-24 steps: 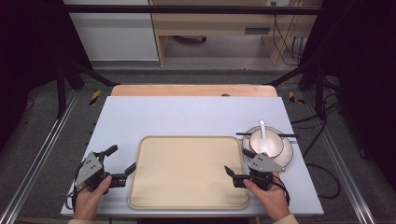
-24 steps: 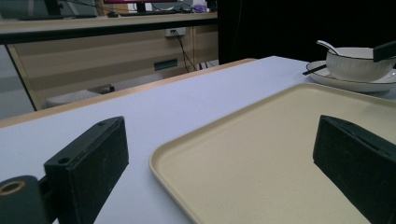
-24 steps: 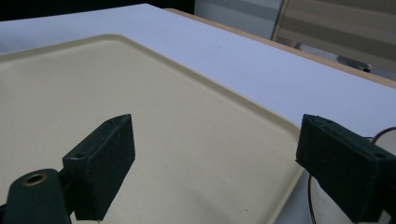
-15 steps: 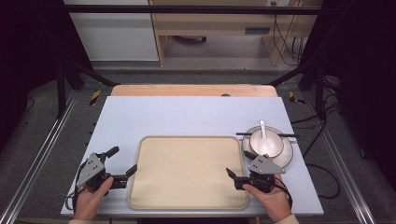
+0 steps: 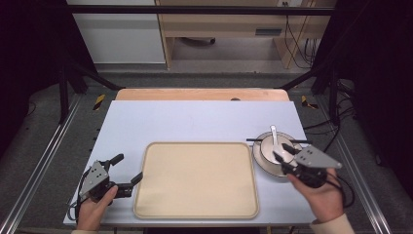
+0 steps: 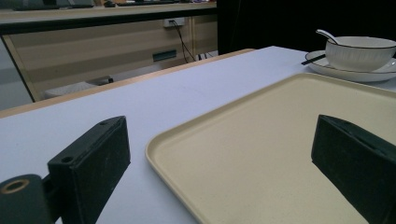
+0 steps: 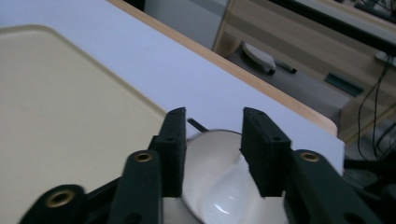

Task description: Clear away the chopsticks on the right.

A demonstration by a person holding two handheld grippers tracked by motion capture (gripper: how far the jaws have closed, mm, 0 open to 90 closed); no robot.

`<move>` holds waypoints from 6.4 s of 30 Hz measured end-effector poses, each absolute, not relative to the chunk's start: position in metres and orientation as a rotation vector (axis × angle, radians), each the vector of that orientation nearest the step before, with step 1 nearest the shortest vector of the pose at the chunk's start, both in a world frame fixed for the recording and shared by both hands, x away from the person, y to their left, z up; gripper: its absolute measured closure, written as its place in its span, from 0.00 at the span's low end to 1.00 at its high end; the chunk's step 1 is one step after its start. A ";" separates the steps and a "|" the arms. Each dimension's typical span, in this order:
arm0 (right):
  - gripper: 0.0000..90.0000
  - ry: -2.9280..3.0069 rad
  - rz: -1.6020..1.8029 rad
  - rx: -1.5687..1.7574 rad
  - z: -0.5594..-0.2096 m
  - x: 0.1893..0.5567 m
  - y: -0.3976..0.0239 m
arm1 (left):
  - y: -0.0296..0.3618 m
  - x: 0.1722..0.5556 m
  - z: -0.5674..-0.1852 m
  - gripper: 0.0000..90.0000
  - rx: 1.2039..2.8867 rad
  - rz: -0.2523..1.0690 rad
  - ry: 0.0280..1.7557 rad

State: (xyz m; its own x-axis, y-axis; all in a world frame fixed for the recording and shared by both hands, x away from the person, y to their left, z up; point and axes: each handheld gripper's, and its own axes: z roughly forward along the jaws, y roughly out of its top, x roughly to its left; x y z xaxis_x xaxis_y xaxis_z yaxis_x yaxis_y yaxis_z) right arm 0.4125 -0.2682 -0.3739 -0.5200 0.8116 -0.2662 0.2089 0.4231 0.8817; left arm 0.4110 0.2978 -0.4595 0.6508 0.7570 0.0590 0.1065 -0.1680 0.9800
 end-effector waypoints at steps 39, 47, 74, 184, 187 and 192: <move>1.00 2.021 0.743 1.405 -0.456 0.560 -0.378 | 0.296 0.415 -0.465 0.06 1.677 0.655 0.734; 1.00 2.000 0.764 1.454 -0.458 0.542 -0.383 | 0.296 0.415 -0.466 0.07 1.679 0.651 0.737; 0.88 2.185 0.910 1.199 -0.445 0.491 -0.373 | 0.293 0.417 -0.466 0.07 1.699 0.648 0.739; 0.95 2.366 1.129 1.012 -0.477 0.394 -0.154 | 0.292 0.415 -0.462 0.08 1.702 0.664 0.723; 0.86 2.352 1.133 1.017 -0.477 0.394 -0.154 | 0.293 0.414 -0.462 0.08 1.703 0.666 0.722; 0.80 2.329 1.149 1.017 -0.474 0.391 -0.157 | 0.292 0.414 -0.462 0.08 1.702 0.668 0.720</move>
